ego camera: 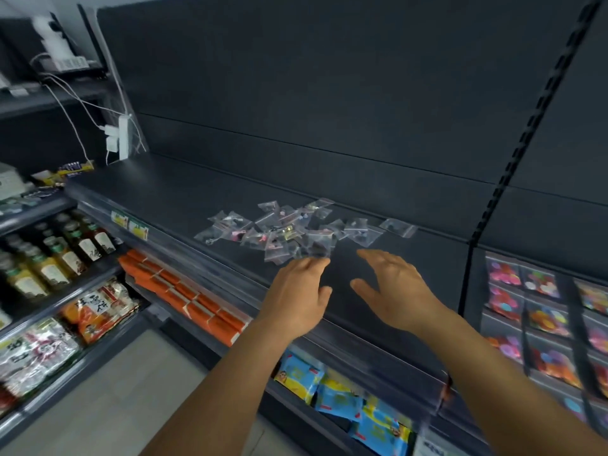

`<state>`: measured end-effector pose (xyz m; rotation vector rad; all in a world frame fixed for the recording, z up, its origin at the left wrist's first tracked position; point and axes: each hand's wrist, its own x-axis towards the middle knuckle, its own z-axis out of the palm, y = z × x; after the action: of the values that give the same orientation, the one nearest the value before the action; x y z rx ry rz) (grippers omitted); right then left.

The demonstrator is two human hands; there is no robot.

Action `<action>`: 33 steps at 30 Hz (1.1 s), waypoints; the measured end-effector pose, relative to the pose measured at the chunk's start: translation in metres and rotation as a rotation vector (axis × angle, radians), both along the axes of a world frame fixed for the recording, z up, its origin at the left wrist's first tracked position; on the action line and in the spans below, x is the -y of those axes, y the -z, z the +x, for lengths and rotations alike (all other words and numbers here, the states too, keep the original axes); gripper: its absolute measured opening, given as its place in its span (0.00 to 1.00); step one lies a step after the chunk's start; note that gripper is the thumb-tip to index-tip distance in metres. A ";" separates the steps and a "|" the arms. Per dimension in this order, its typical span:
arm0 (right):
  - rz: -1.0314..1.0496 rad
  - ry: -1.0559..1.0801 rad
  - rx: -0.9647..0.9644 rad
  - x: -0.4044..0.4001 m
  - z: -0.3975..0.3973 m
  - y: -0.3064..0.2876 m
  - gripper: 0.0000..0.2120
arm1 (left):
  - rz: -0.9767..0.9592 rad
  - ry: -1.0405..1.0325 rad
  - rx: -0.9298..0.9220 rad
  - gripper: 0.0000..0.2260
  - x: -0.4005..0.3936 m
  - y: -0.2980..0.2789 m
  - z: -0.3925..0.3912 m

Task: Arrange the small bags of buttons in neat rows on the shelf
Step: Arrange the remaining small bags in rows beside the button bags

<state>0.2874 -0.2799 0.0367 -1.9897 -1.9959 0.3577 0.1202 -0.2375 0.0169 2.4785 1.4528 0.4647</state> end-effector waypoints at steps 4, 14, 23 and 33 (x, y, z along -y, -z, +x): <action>-0.013 -0.033 -0.007 -0.047 -0.013 0.009 0.28 | -0.027 -0.062 -0.011 0.25 -0.043 0.012 -0.015; -0.072 -0.157 0.062 -0.144 -0.031 0.048 0.22 | -0.072 -0.100 -0.044 0.22 -0.115 0.038 -0.038; 0.005 -0.107 -0.046 -0.146 -0.024 0.054 0.17 | -0.168 0.047 0.171 0.19 -0.116 0.040 -0.045; 0.041 0.061 -0.092 -0.117 -0.039 0.053 0.12 | -0.085 0.151 0.192 0.17 -0.117 0.037 -0.052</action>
<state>0.2486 -0.1627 -0.0159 -1.9674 -1.8679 0.3839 0.0682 -0.1206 -0.0202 2.3804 1.1786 0.5802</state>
